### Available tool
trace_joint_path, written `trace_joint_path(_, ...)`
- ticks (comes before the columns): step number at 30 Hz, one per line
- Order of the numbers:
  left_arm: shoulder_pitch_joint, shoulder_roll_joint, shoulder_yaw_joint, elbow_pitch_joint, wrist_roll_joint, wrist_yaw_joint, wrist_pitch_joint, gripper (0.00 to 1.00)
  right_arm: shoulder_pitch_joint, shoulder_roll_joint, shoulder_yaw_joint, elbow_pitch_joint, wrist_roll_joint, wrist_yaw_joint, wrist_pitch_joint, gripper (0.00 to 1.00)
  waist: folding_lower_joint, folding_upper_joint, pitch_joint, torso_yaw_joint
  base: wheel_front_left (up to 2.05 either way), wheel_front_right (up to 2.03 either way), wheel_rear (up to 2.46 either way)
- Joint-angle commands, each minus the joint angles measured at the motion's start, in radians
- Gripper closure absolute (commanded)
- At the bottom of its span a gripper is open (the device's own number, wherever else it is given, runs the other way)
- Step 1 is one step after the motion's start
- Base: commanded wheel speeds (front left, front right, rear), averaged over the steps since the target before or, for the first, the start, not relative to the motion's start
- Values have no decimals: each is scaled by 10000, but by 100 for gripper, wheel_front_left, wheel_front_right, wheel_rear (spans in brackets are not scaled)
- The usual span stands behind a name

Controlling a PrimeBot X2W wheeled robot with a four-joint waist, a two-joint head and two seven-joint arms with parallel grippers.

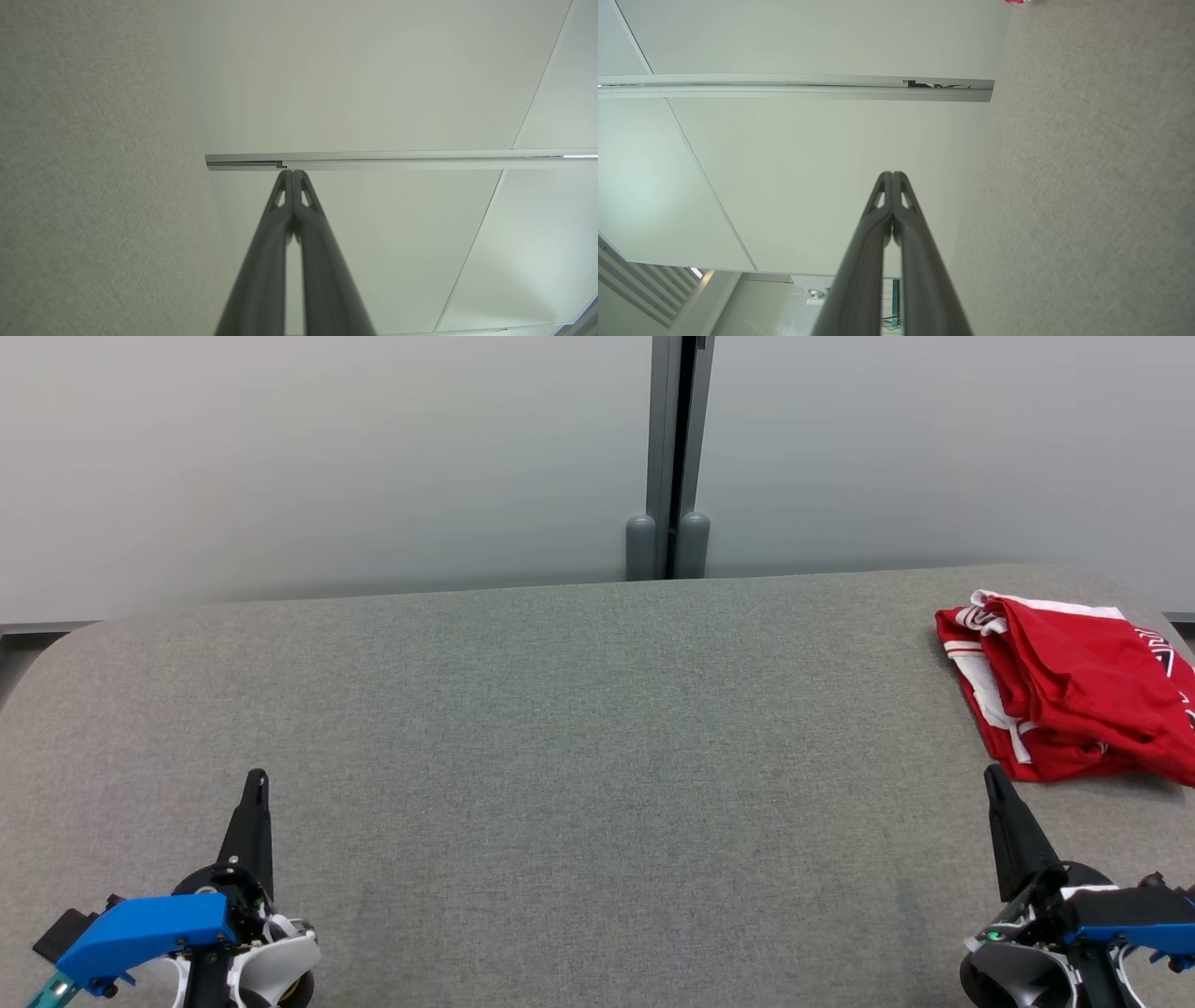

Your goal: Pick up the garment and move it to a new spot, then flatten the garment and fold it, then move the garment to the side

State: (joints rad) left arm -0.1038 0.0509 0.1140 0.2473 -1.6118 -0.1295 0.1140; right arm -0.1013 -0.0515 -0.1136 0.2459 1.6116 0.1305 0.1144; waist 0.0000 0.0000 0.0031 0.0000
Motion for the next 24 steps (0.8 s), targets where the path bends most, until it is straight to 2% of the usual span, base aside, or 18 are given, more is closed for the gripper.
trace_joint_path(1, -107, -13, 24, -32, -19, -41, 43, 100, -132, 22, -30, -34, 23, 4, 33, 100, 0, 0, 0, 0, 0, 0, 0)
trace_joint_path(24, -107, -13, 22, -33, -21, -41, 41, 100, -116, 22, -26, -32, 24, 4, 31, 100, 0, 0, 0, 0, 0, 0, 0)
